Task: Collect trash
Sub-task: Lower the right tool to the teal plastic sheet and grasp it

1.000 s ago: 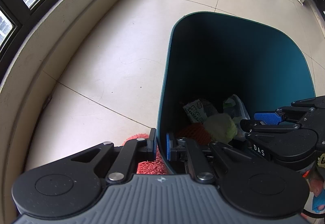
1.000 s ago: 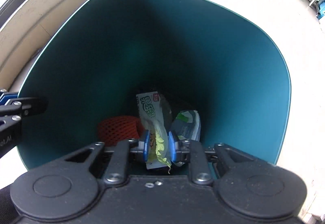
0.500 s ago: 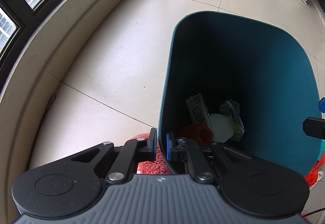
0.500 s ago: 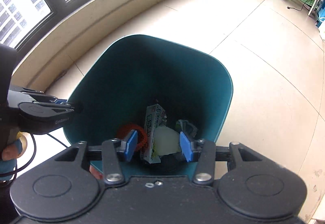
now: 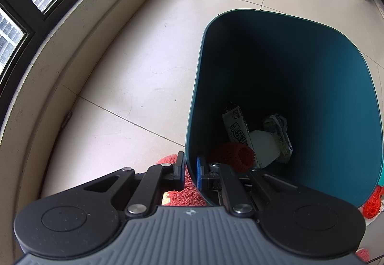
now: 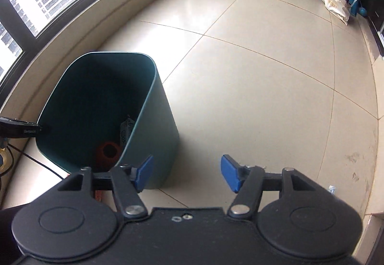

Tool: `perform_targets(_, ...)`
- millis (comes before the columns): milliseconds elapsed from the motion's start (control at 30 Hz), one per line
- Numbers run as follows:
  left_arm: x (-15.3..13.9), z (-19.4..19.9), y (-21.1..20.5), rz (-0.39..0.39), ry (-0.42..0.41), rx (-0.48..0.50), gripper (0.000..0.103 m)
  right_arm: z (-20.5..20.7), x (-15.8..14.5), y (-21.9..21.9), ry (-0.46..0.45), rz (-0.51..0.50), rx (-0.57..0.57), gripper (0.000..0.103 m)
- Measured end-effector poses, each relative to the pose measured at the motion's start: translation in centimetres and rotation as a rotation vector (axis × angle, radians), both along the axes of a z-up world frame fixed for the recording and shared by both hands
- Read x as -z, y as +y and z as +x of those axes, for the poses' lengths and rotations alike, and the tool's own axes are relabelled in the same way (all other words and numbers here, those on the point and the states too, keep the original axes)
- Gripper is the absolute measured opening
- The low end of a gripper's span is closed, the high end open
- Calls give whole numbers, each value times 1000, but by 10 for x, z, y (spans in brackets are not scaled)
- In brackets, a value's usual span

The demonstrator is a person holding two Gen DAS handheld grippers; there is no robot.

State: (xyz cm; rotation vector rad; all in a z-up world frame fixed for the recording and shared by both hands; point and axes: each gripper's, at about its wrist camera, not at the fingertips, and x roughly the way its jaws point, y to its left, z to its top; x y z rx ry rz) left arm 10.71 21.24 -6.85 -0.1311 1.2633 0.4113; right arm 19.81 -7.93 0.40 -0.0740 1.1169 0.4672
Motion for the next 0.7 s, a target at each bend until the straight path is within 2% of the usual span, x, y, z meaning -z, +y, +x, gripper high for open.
perform_targets(167,-1,1,0,3,5,-11,8,5,33,-57,63,-31,127,65)
perform_targets(267,-1,2,-3,16,8,-13,8,8,56,-85,96,-54,177,71)
perform_targets(567,1,2,-4,26,21,-17,8,38,156,-164,238,-81,395,81)
perform_targets(700,0,3,-3,20,23,-24,8,50,199,-180,301,-60,495,91)
